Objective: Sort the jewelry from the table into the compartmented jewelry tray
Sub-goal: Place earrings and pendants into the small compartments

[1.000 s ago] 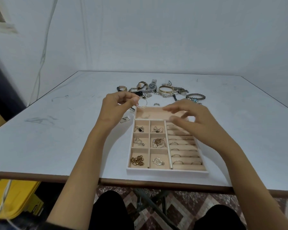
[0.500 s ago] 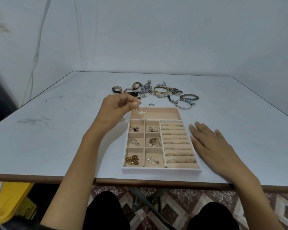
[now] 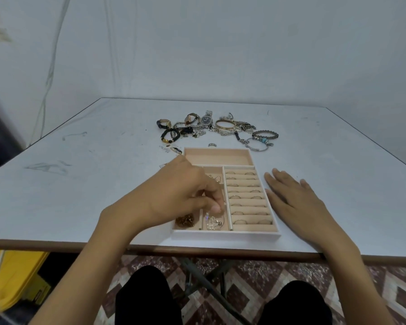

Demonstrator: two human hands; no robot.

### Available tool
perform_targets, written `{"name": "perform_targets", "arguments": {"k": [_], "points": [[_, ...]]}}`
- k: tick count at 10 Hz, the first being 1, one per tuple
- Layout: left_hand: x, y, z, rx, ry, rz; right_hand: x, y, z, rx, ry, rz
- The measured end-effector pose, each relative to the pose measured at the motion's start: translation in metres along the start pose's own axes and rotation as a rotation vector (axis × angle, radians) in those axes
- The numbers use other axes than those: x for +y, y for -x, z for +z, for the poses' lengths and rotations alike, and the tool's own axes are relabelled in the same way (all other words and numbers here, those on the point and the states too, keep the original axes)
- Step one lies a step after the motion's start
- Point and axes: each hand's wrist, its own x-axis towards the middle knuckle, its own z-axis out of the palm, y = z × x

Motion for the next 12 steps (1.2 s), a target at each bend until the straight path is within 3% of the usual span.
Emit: {"name": "perform_targets", "arguments": {"k": [2, 5, 8, 10, 12], "points": [[0.004, -0.001, 0.009, 0.035, -0.201, -0.048, 0.000, 0.001, 0.001, 0.010, -0.017, -0.005], [0.006, 0.003, 0.014, 0.109, -0.311, 0.037, 0.000, 0.001, 0.001, 0.014, -0.007, -0.005], [-0.003, 0.012, 0.016, 0.171, -0.222, -0.067, 0.001, 0.000, 0.002, 0.016, -0.006, -0.008], [-0.006, 0.022, 0.020, 0.082, -0.292, -0.063, 0.001, 0.000, 0.001, 0.014, -0.003, -0.006], [-0.007, 0.019, 0.024, 0.095, -0.297, -0.035, 0.000, 0.001, 0.001, 0.011, -0.003, -0.008]]}}
